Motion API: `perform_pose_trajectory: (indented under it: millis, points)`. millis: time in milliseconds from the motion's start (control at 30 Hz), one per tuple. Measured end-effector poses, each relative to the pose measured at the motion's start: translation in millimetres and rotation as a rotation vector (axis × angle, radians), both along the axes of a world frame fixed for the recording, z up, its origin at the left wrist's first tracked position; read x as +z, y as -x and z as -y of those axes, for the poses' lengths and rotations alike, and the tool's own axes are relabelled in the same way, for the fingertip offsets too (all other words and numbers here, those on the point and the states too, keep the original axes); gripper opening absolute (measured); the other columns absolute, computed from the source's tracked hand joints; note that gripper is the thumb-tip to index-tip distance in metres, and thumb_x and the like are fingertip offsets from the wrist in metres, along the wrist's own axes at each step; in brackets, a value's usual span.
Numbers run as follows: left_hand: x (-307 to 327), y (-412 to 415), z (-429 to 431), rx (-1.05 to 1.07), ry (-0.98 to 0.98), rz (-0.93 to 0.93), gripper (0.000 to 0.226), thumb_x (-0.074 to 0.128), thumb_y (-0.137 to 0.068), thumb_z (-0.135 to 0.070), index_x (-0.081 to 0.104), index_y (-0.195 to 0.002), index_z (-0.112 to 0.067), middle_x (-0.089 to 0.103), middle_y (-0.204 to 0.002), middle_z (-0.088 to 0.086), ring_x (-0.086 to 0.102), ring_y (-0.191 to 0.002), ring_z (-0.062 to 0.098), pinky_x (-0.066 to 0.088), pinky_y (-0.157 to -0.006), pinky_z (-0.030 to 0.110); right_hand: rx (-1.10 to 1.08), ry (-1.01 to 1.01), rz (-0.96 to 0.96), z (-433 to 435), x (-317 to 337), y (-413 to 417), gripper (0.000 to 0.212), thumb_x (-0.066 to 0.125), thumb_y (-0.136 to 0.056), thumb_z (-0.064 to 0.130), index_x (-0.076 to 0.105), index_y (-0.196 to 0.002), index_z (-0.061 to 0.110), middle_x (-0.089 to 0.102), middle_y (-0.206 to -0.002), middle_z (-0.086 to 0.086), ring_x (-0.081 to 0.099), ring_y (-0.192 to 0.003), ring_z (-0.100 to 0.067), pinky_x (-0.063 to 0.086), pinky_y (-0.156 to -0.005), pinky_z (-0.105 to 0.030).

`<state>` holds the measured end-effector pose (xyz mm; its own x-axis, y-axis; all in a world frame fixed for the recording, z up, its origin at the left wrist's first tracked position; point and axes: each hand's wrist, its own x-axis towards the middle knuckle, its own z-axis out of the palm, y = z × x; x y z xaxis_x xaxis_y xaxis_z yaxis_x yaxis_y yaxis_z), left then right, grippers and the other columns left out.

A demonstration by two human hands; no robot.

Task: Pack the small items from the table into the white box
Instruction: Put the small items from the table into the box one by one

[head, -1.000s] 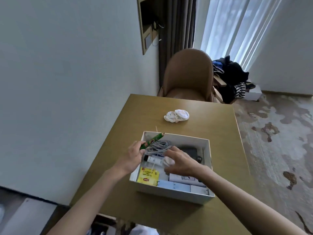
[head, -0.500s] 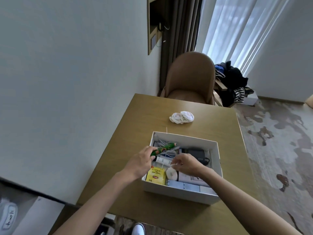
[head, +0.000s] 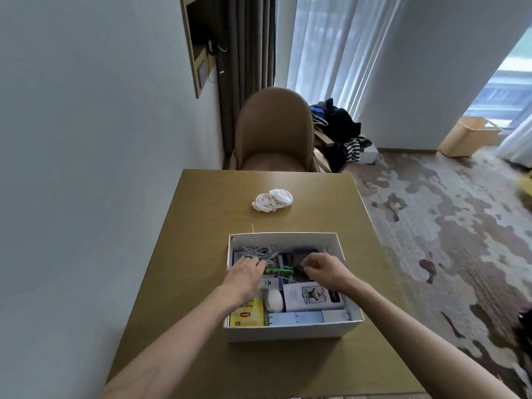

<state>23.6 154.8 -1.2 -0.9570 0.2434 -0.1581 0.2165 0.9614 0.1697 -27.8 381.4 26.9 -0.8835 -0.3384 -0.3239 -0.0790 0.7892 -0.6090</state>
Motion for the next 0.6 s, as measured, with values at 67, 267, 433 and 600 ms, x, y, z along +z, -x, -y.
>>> perform_pose_trajectory:
  millis: [67, 267, 433, 600]
  points:
    - [-5.8, 6.1, -1.0, -0.021, 0.028, 0.038, 0.049, 0.060, -0.085, -0.017, 0.042, -0.131, -0.014, 0.051, -0.127, 0.009, 0.046, -0.120, 0.026, 0.032, -0.107, 0.038, -0.015, 0.029, 0.038, -3.5, 0.7, -3.3, 0.019, 0.058, -0.093, 0.020, 0.068, -0.110, 0.022, 0.067, -0.100, 0.008, 0.064, -0.092, -0.008, 0.052, -0.080, -0.024]
    - [-12.6, 21.6, -5.5, -0.063, -0.045, -0.104, 0.033, 0.052, -0.092, -0.028, 0.051, -0.123, -0.015, 0.056, -0.123, 0.005, 0.050, -0.113, 0.022, 0.045, -0.098, 0.036, -0.120, 0.100, -0.030, -15.6, 5.3, -3.4, 0.018, 0.060, -0.093, 0.018, 0.069, -0.108, 0.023, 0.065, -0.094, 0.012, 0.059, -0.084, 0.007, 0.044, -0.065, -0.008]
    - [9.2, 46.1, -4.8, -0.053, -0.305, -0.213, 0.023, 0.043, -0.096, -0.020, 0.060, -0.110, -0.020, 0.062, -0.107, -0.002, 0.057, -0.098, 0.016, 0.054, -0.076, 0.034, -0.222, 0.157, -0.191, -25.2, 10.0, 13.2, 0.018, 0.062, -0.092, 0.015, 0.071, -0.107, 0.020, 0.067, -0.095, 0.011, 0.059, -0.087, 0.005, 0.043, -0.068, -0.005]
    - [30.9, 84.1, -19.2, -0.003, -0.449, -0.227, 0.025, 0.043, -0.095, -0.015, 0.062, -0.112, -0.015, 0.063, -0.110, 0.000, 0.054, -0.100, 0.016, 0.053, -0.081, 0.035, -0.300, 0.186, -0.298, -33.9, 14.2, 53.4, 0.017, 0.064, -0.088, 0.010, 0.073, -0.101, 0.019, 0.069, -0.093, 0.010, 0.063, -0.087, -0.004, 0.041, -0.073, -0.004]
